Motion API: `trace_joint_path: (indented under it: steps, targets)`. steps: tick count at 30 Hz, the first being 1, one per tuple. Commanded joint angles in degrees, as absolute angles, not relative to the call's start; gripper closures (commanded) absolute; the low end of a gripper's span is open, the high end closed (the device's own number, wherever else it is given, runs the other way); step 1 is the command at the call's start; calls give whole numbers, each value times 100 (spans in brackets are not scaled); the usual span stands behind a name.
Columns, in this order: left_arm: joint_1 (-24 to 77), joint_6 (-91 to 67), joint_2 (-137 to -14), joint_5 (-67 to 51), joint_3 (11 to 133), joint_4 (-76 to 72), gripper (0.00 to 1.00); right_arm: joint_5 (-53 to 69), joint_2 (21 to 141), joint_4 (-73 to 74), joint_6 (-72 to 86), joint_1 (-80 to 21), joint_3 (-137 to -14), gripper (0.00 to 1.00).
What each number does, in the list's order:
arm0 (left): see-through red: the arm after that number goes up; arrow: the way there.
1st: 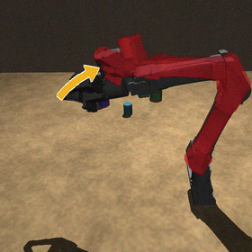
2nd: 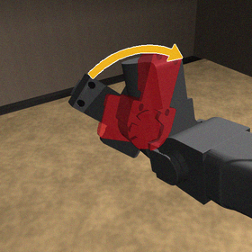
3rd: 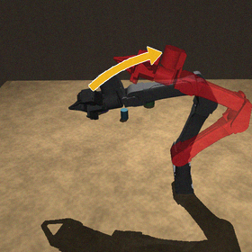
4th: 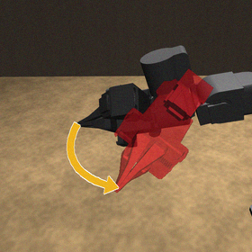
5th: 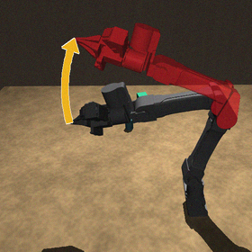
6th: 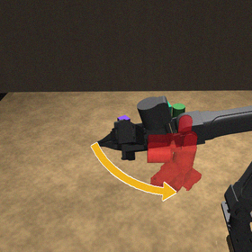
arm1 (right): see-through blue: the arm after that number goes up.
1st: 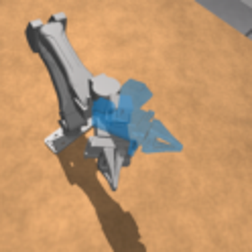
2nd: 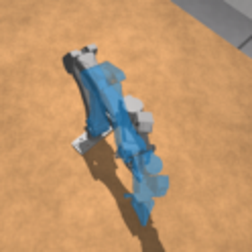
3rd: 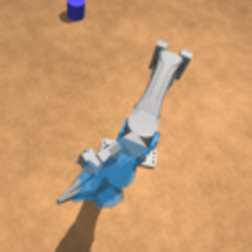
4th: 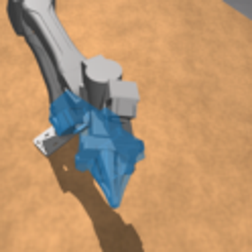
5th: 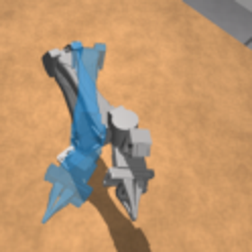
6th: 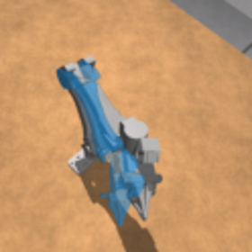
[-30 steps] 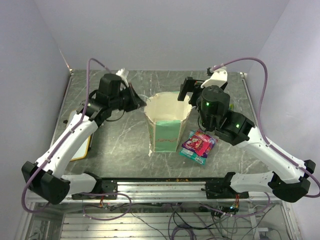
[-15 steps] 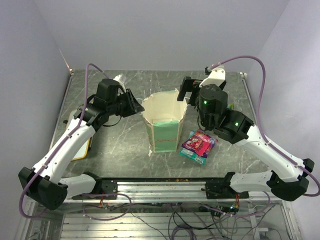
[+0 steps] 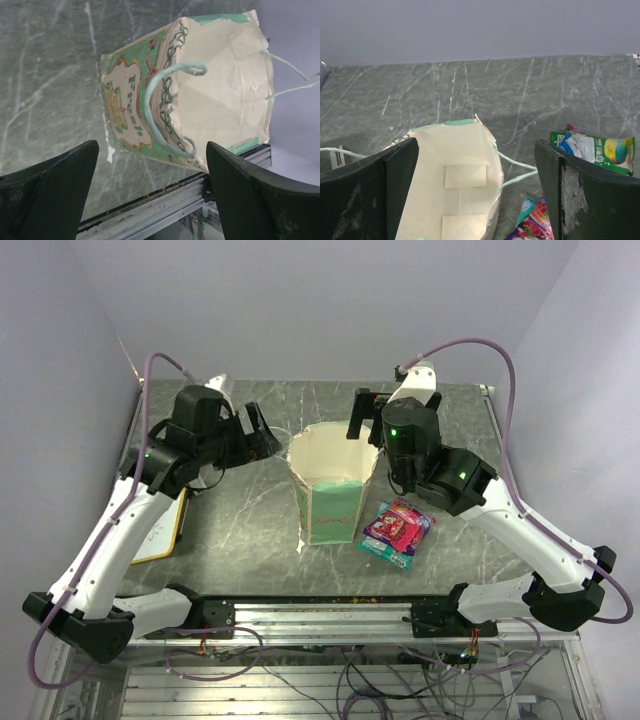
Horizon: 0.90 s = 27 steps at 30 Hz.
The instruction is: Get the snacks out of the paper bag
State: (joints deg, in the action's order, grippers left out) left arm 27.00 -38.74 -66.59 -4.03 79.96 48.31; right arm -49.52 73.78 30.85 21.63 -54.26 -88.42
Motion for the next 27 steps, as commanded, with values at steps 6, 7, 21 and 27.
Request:
trace_joint_path:
  steps: [6,7,21,27]
  targets:
    - [2615,-3075,-6894,1315,10977,5771,1,-5031,7232,3509,1472,-5404,-9882,0]
    - [2614,-2965,-6906,1434,11271,5699,1,-5027,7189,3462,1363,-5400,-9995,0]
    - [2619,-1889,-6071,2182,11935,4011,1,-4870,7041,2491,458,-5400,-11136,0]
    - [2619,-1834,-6084,2209,11928,4064,1,-5043,7200,2461,291,-5398,-11175,0]
